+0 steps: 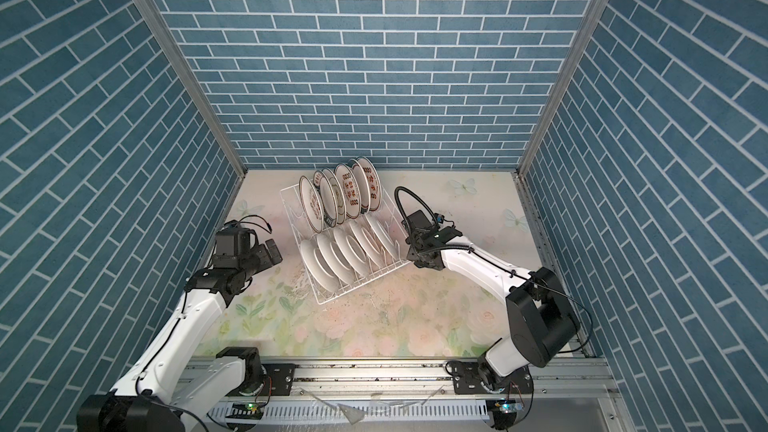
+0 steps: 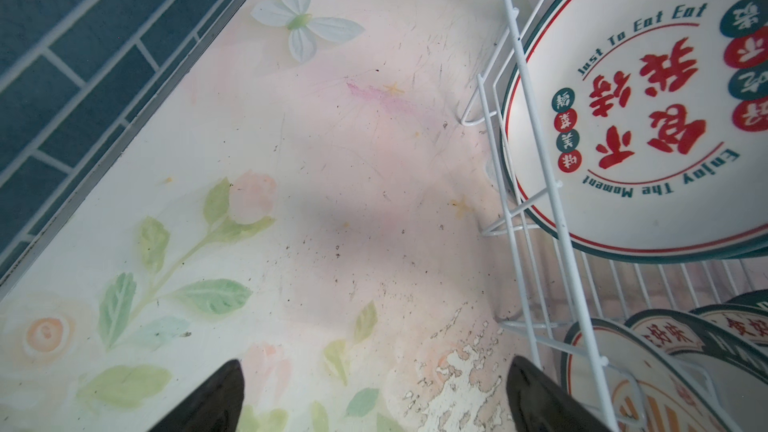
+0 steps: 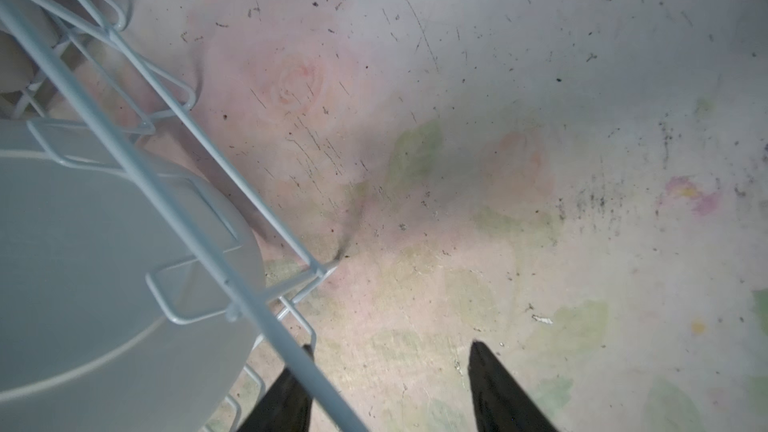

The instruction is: Unload the plates from the dish rack

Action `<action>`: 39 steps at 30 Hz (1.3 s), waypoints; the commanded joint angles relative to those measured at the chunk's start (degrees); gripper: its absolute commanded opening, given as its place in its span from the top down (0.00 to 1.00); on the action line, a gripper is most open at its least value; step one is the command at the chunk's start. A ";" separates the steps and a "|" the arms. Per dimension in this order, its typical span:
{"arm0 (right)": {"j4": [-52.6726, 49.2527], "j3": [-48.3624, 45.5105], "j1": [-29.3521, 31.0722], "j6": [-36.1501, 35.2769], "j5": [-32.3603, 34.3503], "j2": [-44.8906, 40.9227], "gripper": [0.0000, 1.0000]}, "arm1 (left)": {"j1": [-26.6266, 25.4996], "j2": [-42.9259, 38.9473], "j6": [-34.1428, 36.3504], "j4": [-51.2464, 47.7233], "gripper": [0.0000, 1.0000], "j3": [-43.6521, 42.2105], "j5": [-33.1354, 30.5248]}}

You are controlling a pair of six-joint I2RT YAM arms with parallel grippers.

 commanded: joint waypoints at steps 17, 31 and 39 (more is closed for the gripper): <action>-11.00 4.73 -9.83 -10.14 -1.14 2.35 0.69 | -0.04 -1.14 -0.21 -3.11 0.01 1.45 -1.53; -16.89 17.52 -14.21 -26.74 -0.66 12.48 0.88 | -0.02 -2.16 -0.51 -4.69 0.01 2.81 -1.56; -19.22 24.77 -15.01 -31.47 1.77 17.53 0.91 | -0.05 -1.95 -0.56 -4.89 0.01 2.37 -2.22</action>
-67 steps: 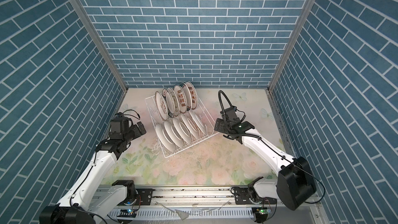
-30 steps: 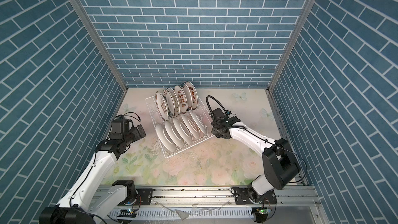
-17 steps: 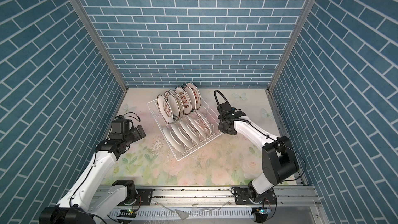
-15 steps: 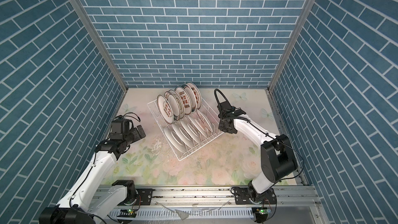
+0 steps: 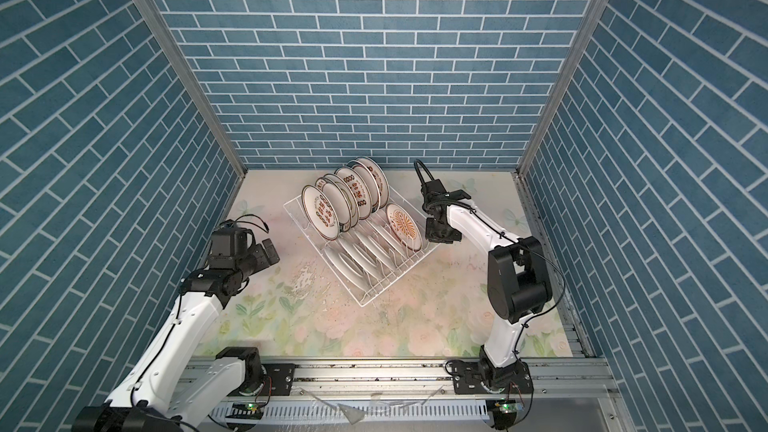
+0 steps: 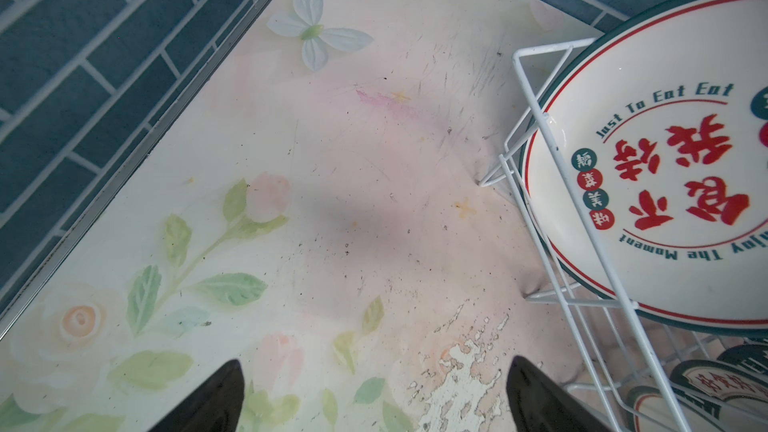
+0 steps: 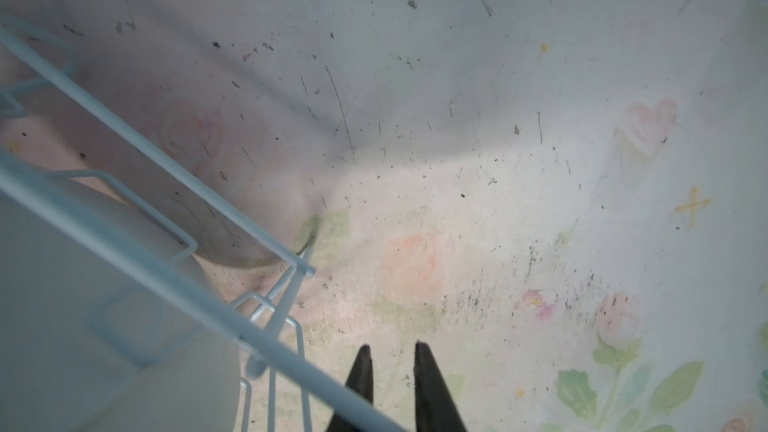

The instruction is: Unload the plates from the dish rack

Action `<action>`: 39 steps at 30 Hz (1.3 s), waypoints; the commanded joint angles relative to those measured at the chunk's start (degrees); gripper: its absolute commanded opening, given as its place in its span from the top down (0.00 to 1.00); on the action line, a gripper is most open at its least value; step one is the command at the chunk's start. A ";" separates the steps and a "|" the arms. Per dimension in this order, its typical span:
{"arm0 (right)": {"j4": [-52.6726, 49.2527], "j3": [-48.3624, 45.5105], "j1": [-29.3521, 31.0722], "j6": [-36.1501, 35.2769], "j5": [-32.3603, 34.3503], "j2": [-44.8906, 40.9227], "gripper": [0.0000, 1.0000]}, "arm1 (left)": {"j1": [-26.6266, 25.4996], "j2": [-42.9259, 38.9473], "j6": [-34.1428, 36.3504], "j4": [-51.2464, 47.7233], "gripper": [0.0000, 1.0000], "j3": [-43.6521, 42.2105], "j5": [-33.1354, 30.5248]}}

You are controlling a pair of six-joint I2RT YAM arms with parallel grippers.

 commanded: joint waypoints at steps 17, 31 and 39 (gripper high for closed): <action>0.43 9.67 -2.59 -13.85 4.99 7.03 0.93 | -0.02 -0.69 -0.42 -2.09 0.01 0.49 -1.34; -0.82 21.03 -5.24 -20.66 1.53 14.60 0.94 | -0.02 -2.18 -0.51 -2.43 0.01 -1.75 -1.51; -2.37 28.53 -6.77 -22.06 0.09 19.54 0.94 | -0.06 -2.44 -0.43 -2.80 0.00 -2.15 -1.71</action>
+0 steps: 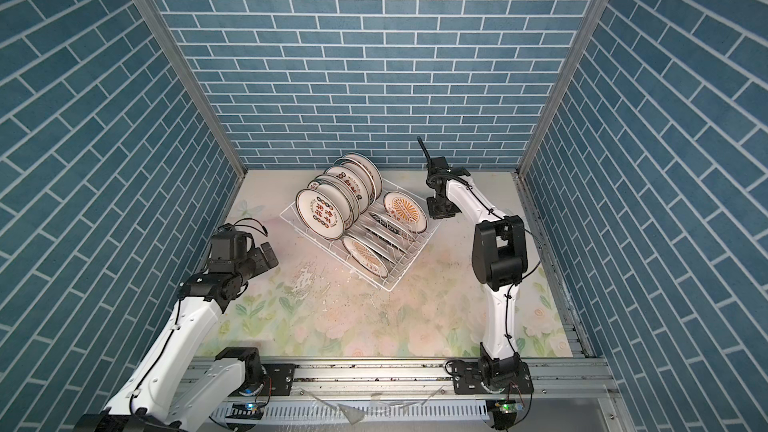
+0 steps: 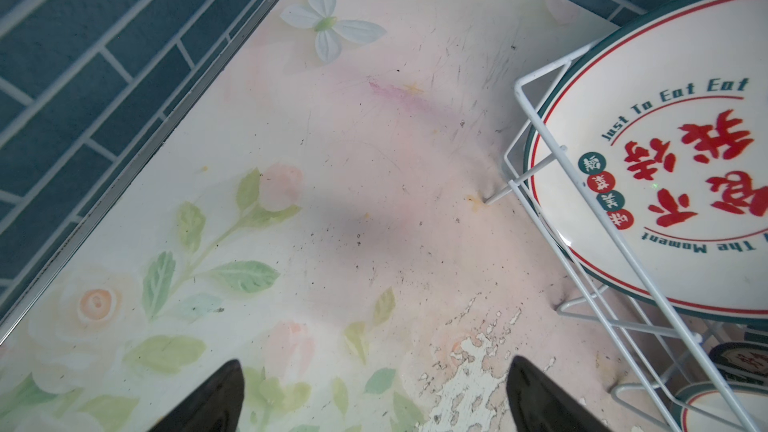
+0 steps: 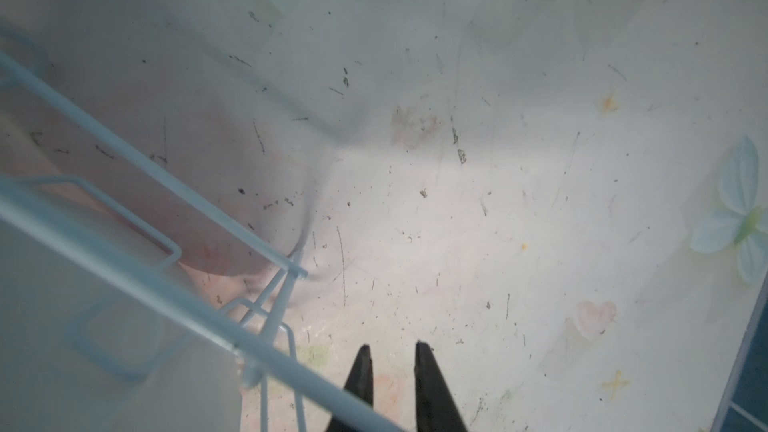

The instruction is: Unload the plates from the dish rack

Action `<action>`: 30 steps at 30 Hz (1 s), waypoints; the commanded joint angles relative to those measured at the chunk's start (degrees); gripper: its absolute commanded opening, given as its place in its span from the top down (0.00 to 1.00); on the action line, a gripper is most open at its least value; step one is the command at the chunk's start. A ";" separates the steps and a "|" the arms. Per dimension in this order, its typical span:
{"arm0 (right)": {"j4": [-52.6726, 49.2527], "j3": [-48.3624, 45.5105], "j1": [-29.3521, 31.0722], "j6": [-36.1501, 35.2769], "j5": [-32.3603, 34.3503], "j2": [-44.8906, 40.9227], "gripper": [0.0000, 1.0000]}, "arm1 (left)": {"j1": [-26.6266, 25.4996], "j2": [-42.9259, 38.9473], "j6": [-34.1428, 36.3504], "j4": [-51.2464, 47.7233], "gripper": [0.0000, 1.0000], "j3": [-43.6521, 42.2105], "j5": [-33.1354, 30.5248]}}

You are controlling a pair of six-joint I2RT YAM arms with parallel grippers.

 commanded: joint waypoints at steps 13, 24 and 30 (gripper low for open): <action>0.84 15.46 -2.57 -5.27 -1.35 9.83 0.93 | -0.04 -2.43 -2.70 -1.98 0.01 -1.41 -2.86; -3.10 28.85 -3.51 -5.94 -0.84 17.40 0.92 | -0.03 -4.62 -7.72 -2.42 0.01 -2.86 -4.44; -2.22 29.02 -3.95 -4.66 -2.31 18.07 0.82 | -0.02 -5.15 -8.33 -1.85 0.01 -3.90 -3.98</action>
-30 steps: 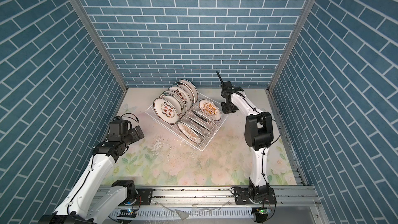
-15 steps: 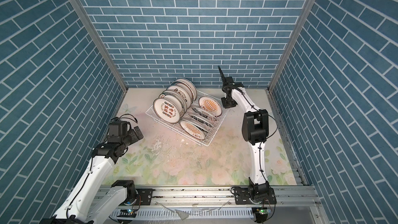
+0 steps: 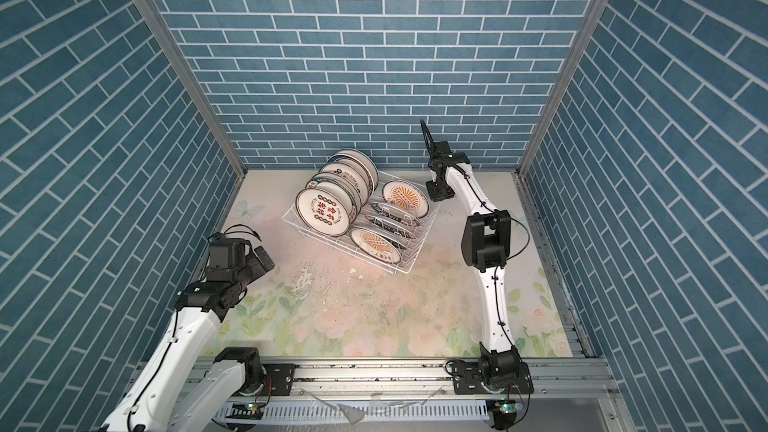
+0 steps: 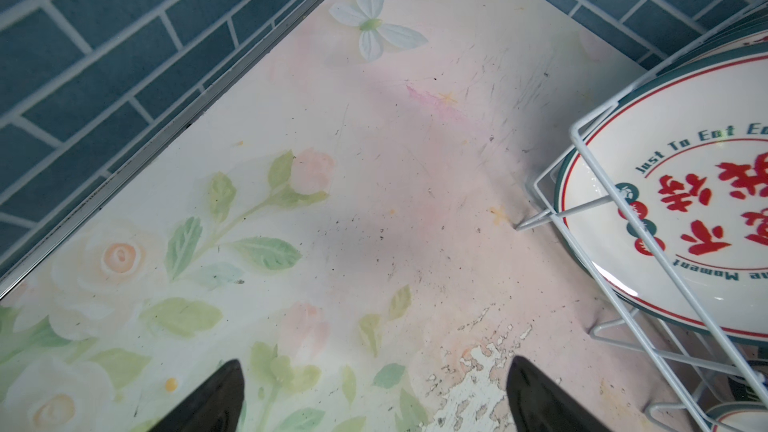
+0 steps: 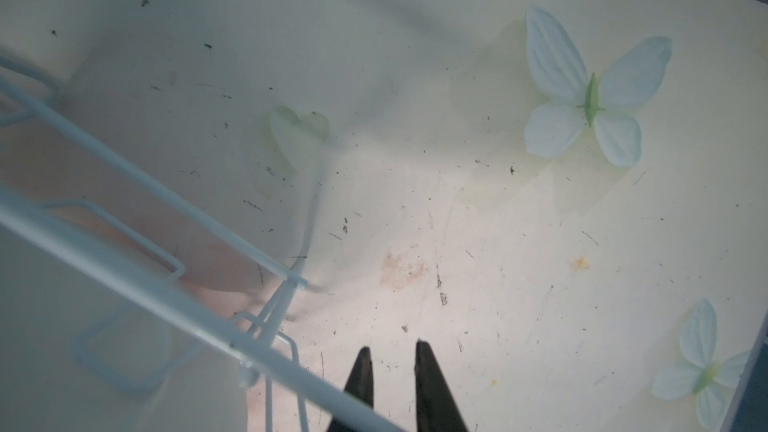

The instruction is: Unload the plates from the dish rack

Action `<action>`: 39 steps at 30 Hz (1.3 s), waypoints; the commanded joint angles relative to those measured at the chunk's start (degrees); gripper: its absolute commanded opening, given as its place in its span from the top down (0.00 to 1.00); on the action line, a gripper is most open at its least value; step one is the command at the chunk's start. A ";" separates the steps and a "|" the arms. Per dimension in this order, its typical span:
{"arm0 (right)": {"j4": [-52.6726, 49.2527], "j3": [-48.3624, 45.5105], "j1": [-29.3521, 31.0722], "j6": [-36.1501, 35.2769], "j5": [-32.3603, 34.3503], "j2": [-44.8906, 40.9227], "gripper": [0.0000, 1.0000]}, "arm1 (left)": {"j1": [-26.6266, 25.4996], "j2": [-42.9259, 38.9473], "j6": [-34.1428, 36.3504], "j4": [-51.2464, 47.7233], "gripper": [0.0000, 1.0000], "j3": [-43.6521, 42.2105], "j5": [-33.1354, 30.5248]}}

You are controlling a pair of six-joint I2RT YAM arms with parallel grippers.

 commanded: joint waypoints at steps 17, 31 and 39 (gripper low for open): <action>4.57 -4.40 -1.26 5.75 1.68 -6.84 0.54 | -0.02 -1.50 0.80 0.73 0.01 -1.79 -0.16; 5.35 -11.70 -1.28 7.50 3.70 -15.18 0.37 | -0.08 -1.76 2.19 -0.24 0.01 -1.18 -1.66; 6.17 -17.91 -1.11 7.74 6.54 -22.97 0.31 | -0.09 0.74 4.10 0.36 0.01 -0.72 2.61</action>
